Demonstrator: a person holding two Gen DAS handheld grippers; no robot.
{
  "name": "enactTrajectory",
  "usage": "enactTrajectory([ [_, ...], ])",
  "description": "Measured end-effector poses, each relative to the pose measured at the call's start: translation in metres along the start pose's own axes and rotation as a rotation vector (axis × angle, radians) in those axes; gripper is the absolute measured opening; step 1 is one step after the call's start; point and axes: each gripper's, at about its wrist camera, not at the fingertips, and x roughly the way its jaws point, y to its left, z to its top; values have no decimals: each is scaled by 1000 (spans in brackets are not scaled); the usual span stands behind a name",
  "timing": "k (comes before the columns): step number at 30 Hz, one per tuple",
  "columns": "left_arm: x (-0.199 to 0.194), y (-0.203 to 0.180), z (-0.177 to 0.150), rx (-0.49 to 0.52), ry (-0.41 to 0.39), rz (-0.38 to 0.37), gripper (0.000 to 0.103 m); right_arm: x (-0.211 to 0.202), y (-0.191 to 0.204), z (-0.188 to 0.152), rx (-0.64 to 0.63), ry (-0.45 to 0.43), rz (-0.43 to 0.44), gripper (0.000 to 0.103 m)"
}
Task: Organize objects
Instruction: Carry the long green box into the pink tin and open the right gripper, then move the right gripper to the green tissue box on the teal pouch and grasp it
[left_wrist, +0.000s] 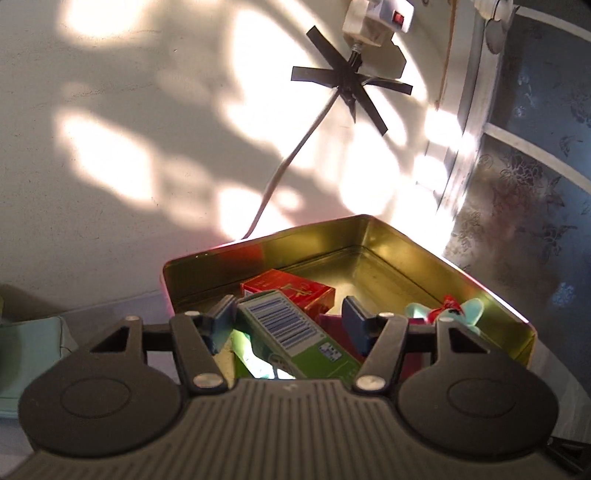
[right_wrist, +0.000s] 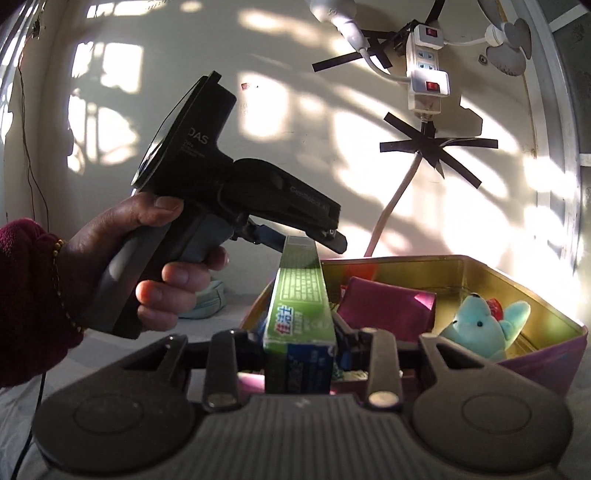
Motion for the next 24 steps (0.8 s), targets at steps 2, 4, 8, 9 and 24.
enactTrajectory([
  [2, 12, 13, 0, -52, 41, 31, 64, 19, -2, 3, 13, 18, 0, 32],
  [4, 8, 26, 0, -112, 31, 9, 65, 37, -3, 8, 15, 39, -3, 32],
  [8, -18, 28, 2, -103, -30, 17, 65, 52, -3, 7, 44, 33, -22, 43],
  [9, -26, 27, 2, -106, -41, 9, 65, 49, -3, 6, 47, 25, -16, 44],
  [24, -110, -30, -84, 50, -18, 163, 65, -49, -32, -22, 295, -58, -132, 48],
])
